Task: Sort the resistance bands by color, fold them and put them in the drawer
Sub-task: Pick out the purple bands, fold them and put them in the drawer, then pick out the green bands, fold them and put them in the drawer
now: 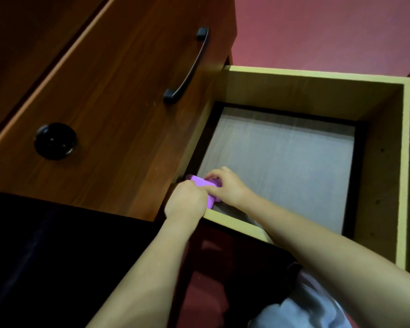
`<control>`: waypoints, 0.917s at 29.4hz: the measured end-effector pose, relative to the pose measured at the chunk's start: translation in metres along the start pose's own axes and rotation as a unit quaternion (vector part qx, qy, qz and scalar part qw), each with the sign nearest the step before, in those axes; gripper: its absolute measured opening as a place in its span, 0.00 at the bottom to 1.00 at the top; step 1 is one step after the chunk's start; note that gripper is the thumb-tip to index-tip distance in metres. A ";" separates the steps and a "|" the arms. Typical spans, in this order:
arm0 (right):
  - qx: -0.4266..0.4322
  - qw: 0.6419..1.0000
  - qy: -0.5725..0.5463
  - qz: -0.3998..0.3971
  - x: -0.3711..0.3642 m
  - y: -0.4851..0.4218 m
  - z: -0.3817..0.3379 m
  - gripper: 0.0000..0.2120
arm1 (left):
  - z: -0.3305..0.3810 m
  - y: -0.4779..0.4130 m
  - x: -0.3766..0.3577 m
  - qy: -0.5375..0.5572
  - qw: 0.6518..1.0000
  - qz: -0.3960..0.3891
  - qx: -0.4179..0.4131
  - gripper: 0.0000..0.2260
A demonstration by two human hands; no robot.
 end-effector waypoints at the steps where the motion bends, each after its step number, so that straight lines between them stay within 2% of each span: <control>1: -0.003 0.999 0.034 -0.012 -0.002 0.000 -0.001 0.18 | 0.002 0.004 -0.001 -0.037 0.999 -0.015 -0.013 0.15; 4: -0.039 0.999 0.029 -0.005 0.008 0.011 -0.002 0.24 | 0.019 0.027 0.010 -0.095 0.993 -0.025 -0.061 0.16; 6: -0.050 0.998 -0.014 0.021 0.024 0.025 -0.009 0.22 | 0.018 0.030 0.013 -0.083 0.995 -0.035 -0.044 0.15; 9: -0.033 0.999 -0.019 0.032 0.056 0.055 -0.025 0.17 | 0.015 0.033 0.024 -0.007 1.000 -0.020 0.003 0.14; 11: -0.018 0.999 -0.013 0.028 0.077 0.076 -0.036 0.14 | 0.020 0.038 0.029 -0.069 0.998 -0.004 0.002 0.13; 13: -0.006 0.999 -0.010 0.030 0.105 0.108 -0.045 0.13 | 0.037 0.054 0.031 -0.130 0.990 0.038 -0.034 0.14; 14: 0.002 0.999 -0.016 0.033 0.119 0.127 -0.050 0.13 | 0.050 0.064 0.028 -0.124 0.989 0.054 -0.059 0.15; 17: 0.030 0.997 -0.051 0.054 0.157 0.189 -0.060 0.13 | 0.104 0.111 0.024 0.020 0.983 0.073 -0.168 0.14; 19: 0.030 0.995 -0.061 0.080 0.181 0.233 -0.058 0.15 | 0.149 0.153 0.021 0.129 0.958 0.060 -0.251 0.13; 22: 0.010 0.991 -0.059 0.118 0.217 0.293 -0.037 0.15 | 0.217 0.228 0.020 0.258 0.885 0.024 -0.387 0.12; 24: -0.024 0.987 -0.048 0.152 0.239 0.325 -0.010 0.15 | 0.251 0.273 0.012 0.251 0.847 0.031 -0.468 0.14; 27: -0.102 0.977 -0.044 0.184 0.272 0.379 0.052 0.10 | 0.297 0.339 -0.025 0.137 0.803 0.030 -0.579 0.17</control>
Point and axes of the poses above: each hand's wrist, its own y-axis away from the middle knuckle, its own x-axis out of the back of the hand, z = x × y, the point moved 8 cm from there along -y, towards the middle knuckle, and after that the axes turned 10 degrees about x, right-handed, at the moved point
